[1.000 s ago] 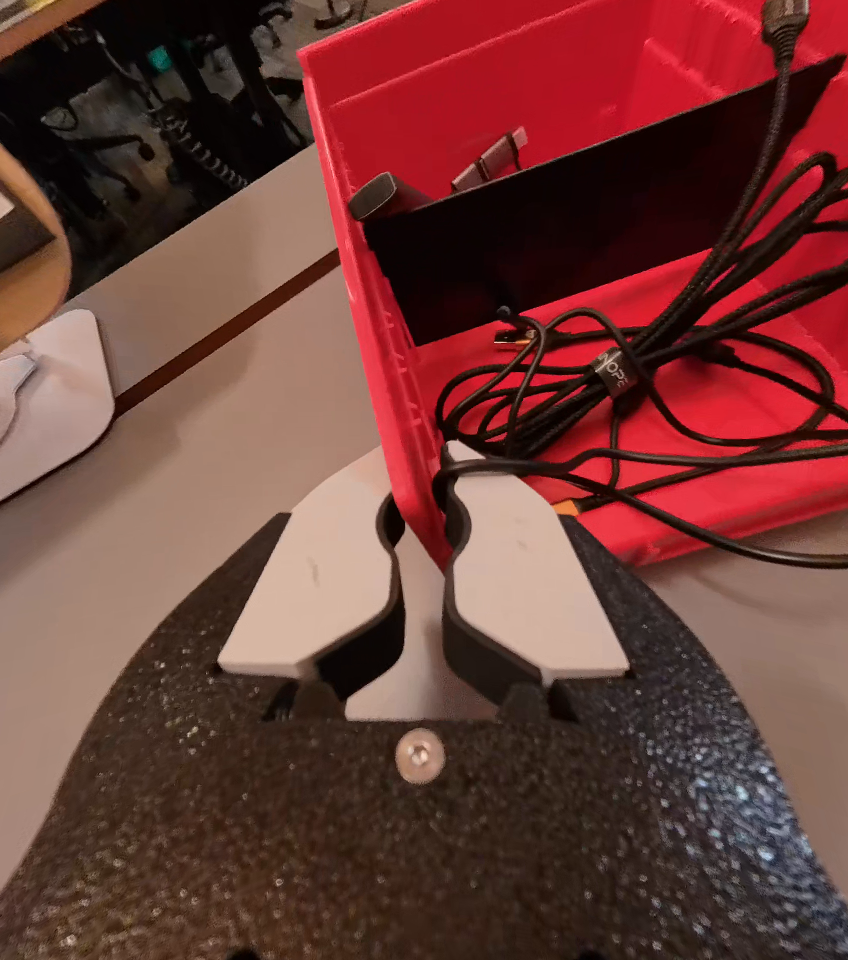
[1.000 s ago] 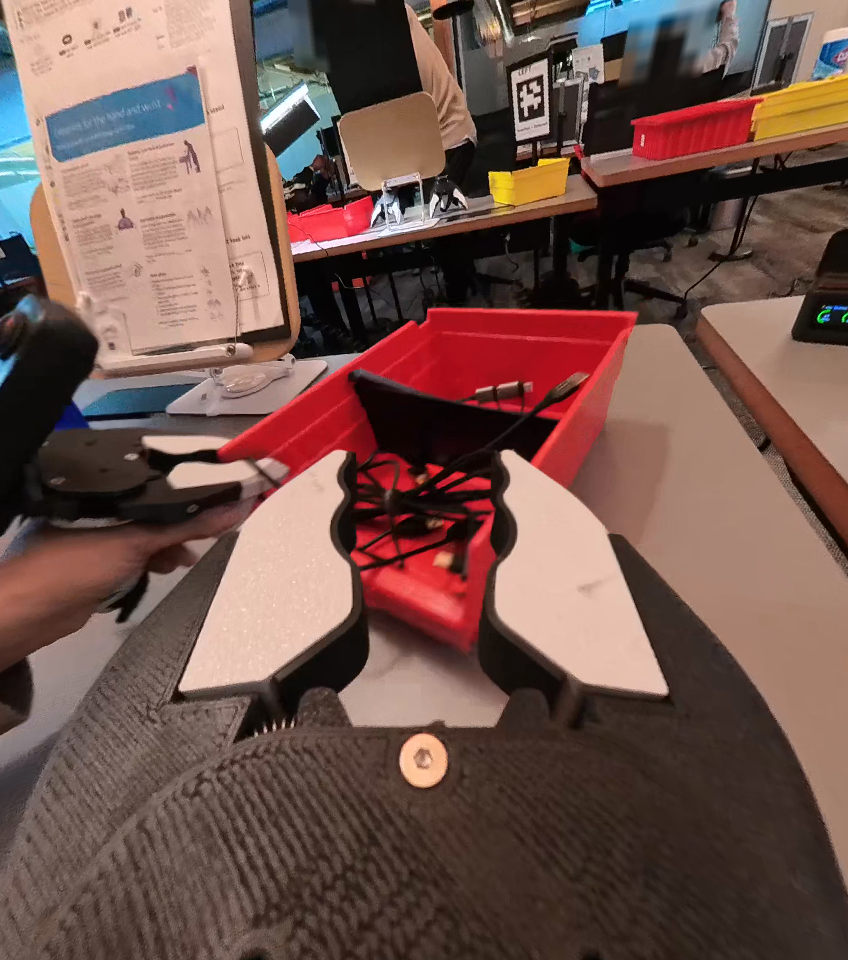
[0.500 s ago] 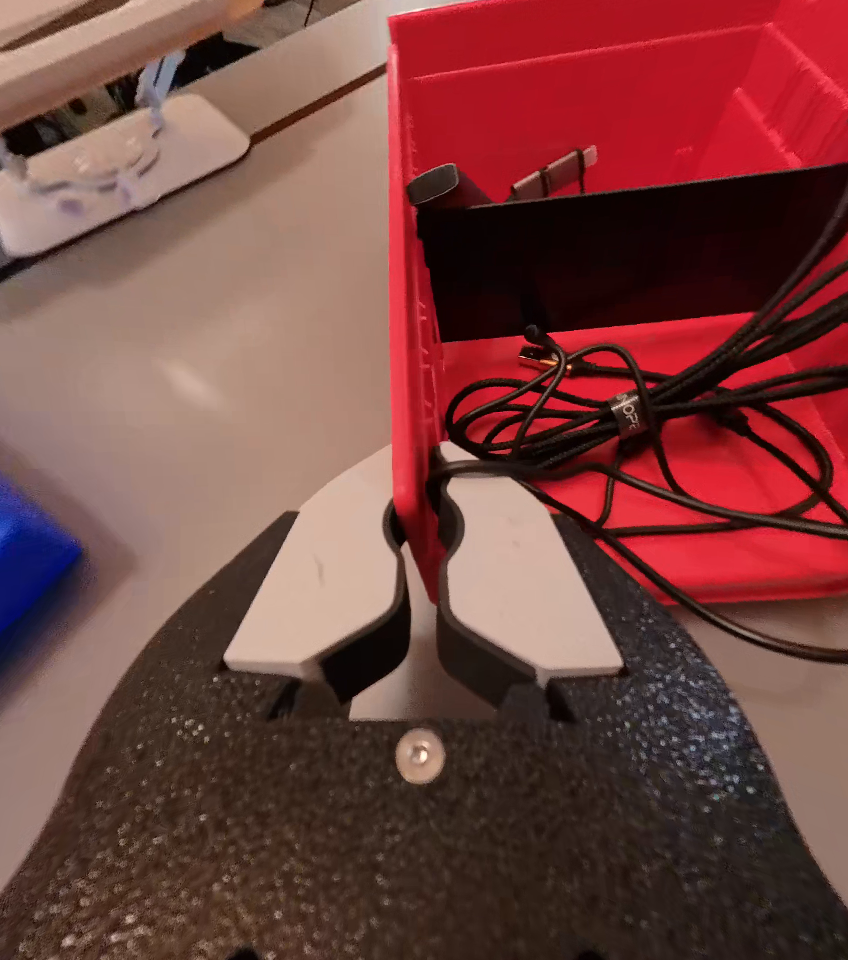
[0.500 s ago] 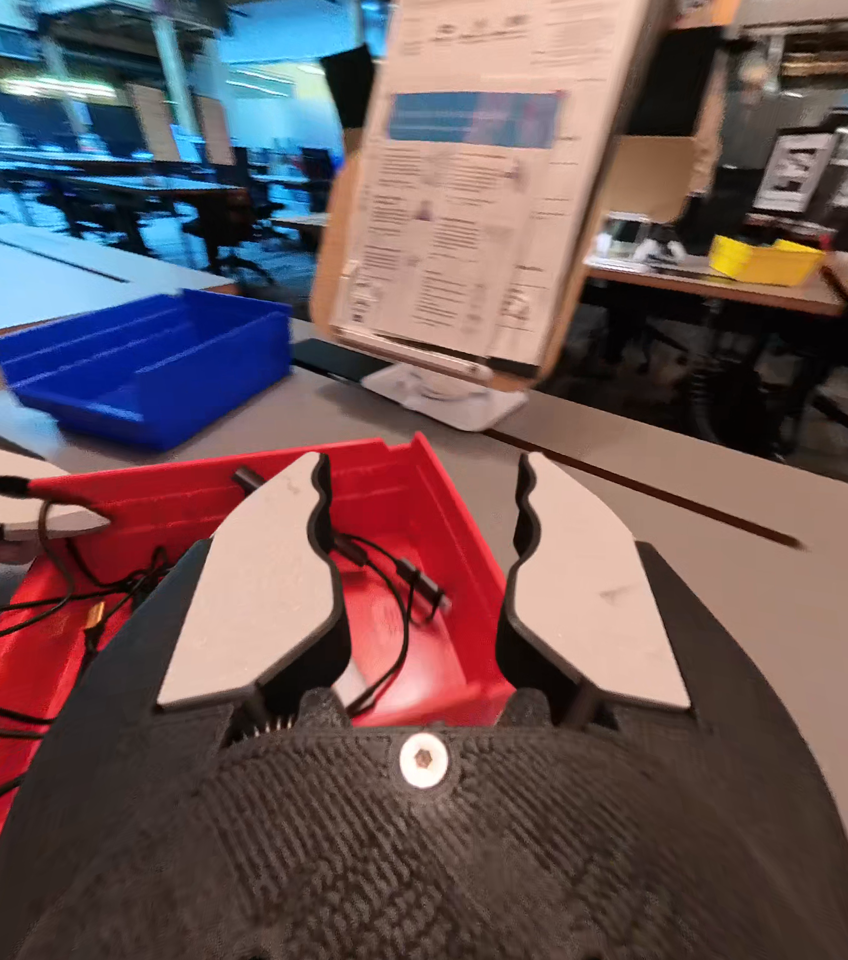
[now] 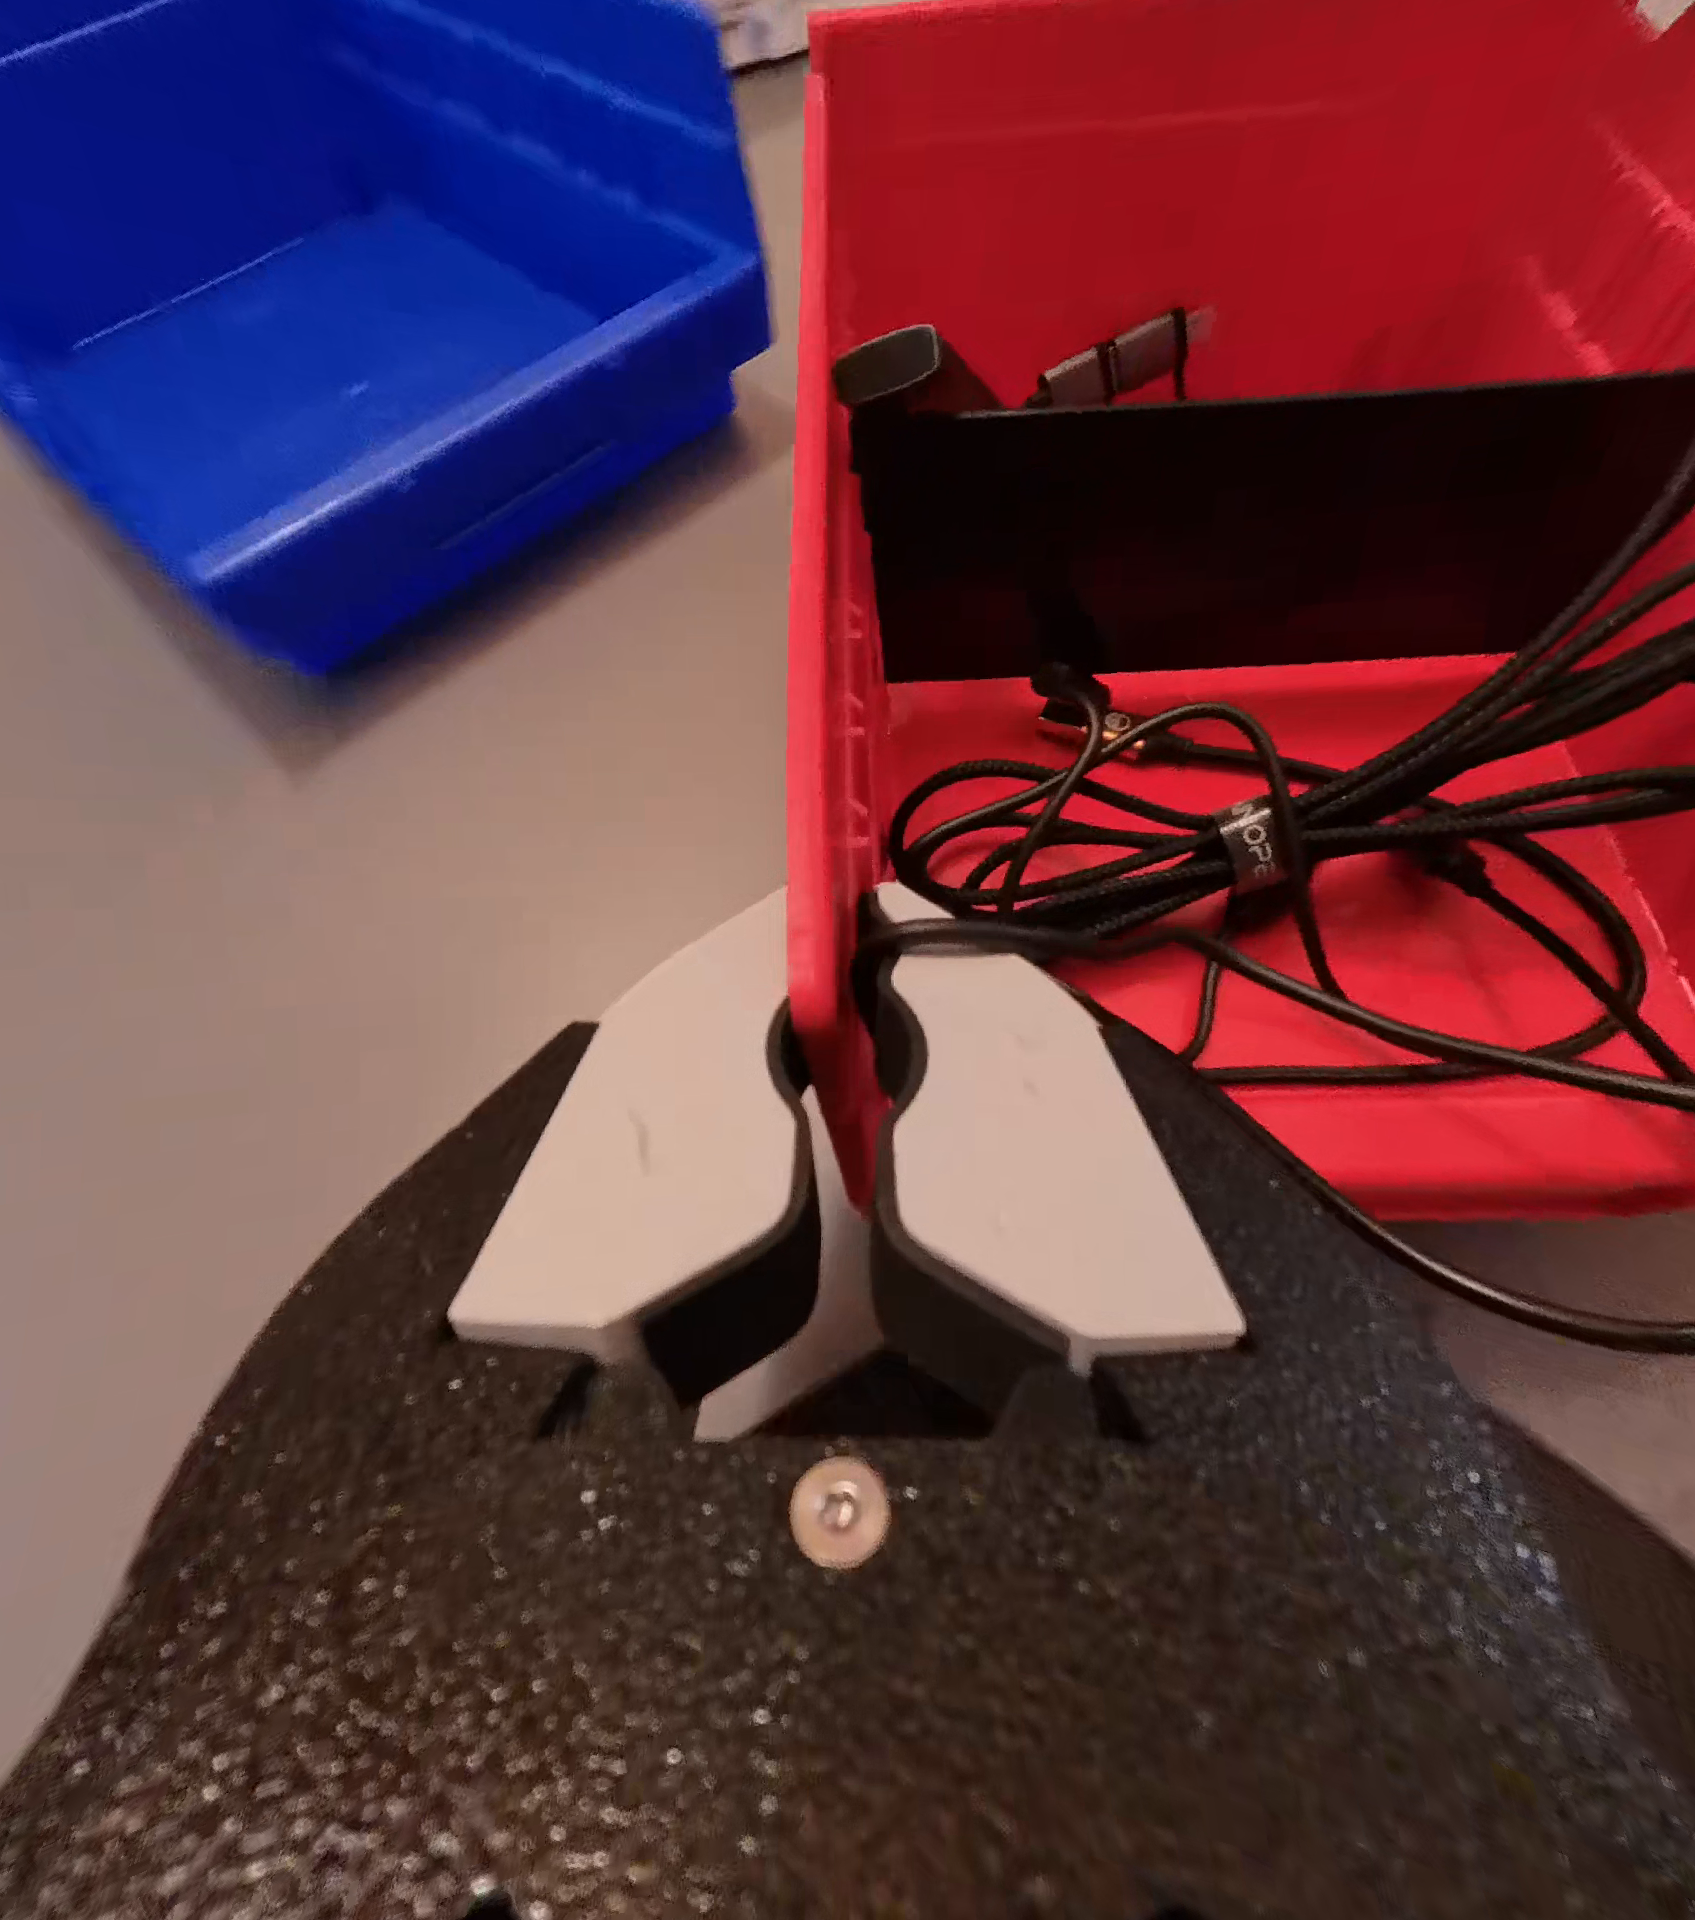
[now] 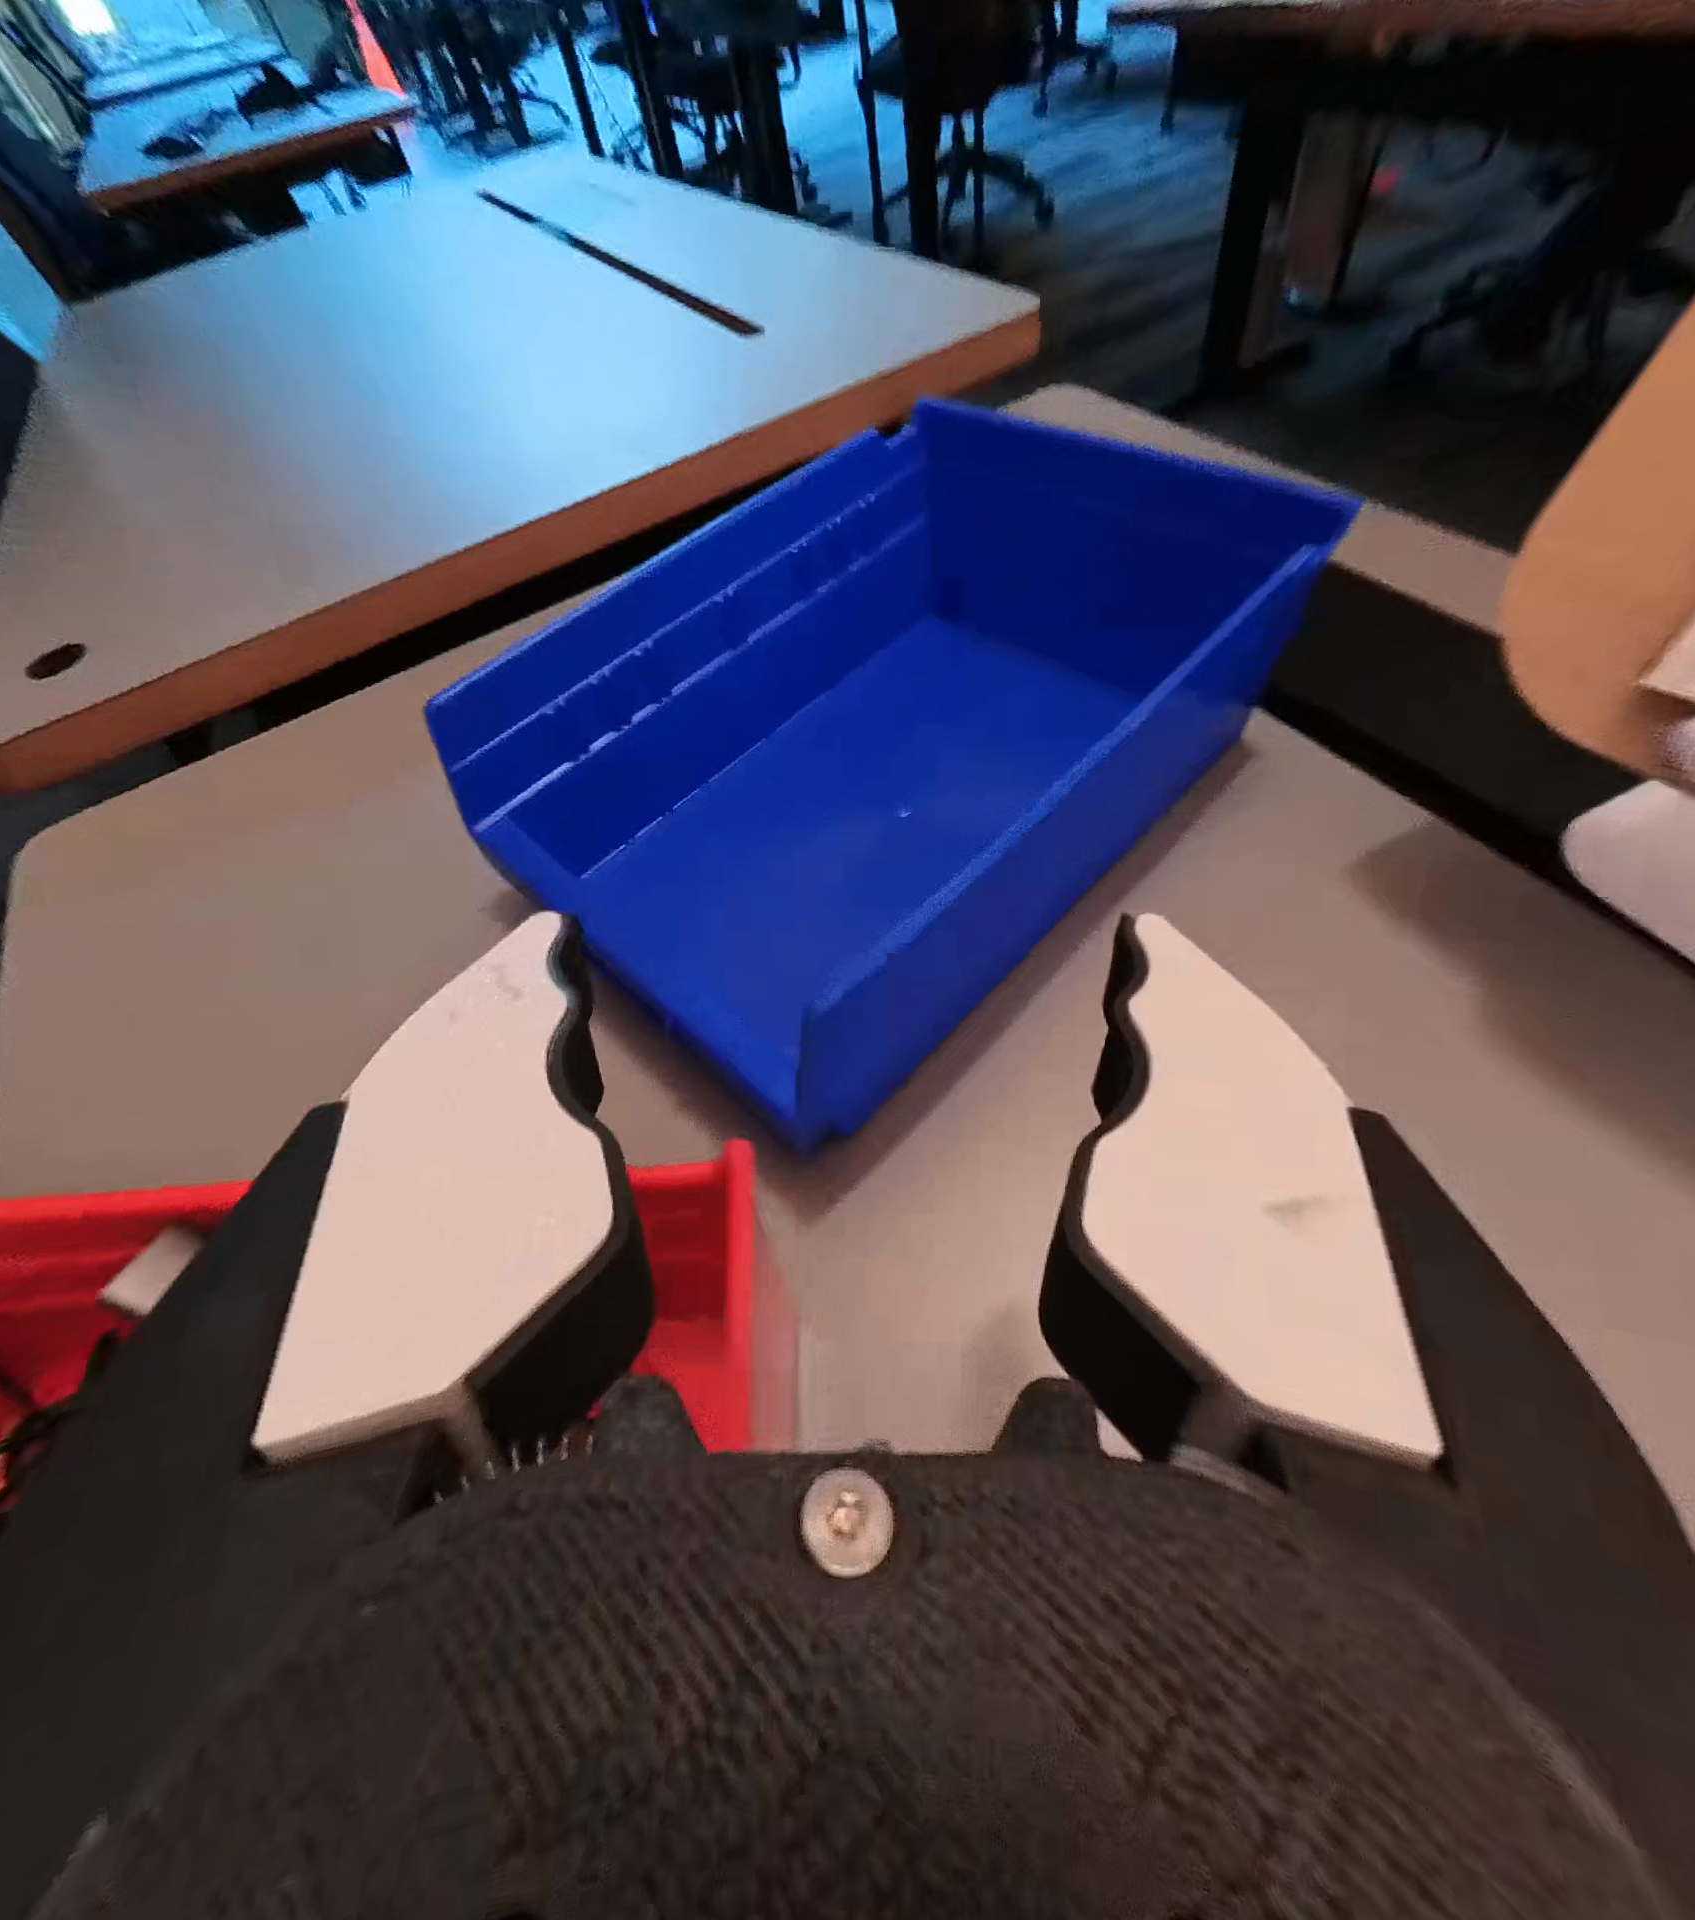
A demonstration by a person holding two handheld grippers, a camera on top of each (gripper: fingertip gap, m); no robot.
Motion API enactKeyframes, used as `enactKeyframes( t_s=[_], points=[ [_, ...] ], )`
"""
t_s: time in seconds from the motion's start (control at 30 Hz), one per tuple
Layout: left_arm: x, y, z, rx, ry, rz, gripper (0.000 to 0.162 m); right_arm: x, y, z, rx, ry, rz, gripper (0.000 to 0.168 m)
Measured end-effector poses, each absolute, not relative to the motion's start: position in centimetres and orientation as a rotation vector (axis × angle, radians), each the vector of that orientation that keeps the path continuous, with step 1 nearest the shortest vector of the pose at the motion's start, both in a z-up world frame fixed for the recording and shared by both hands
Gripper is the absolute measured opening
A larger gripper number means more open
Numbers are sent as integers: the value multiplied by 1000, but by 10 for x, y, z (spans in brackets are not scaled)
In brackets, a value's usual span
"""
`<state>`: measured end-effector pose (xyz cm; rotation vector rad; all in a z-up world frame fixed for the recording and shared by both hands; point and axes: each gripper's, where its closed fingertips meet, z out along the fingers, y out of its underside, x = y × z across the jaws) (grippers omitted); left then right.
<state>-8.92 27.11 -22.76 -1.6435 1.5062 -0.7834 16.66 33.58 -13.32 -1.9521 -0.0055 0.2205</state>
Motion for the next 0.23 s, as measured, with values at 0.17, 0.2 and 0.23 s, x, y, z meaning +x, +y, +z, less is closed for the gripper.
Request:
enactKeyframes(
  t_s=[0.17, 0.2, 0.23],
  points=[
    [-157, 302, -229, -1763, 1434, -643, 5, 169, 390, -176, -2112, 65, 89, 91],
    [-171, 307, -230, -1797, 1411, -628, 4, 167, 397, -185, -2139, 65, 96, 83],
    [-185, 312, -230, -1832, 1383, -613, 5, 165, 402, -193, -2163, 59, 103, 71]
  ],
)
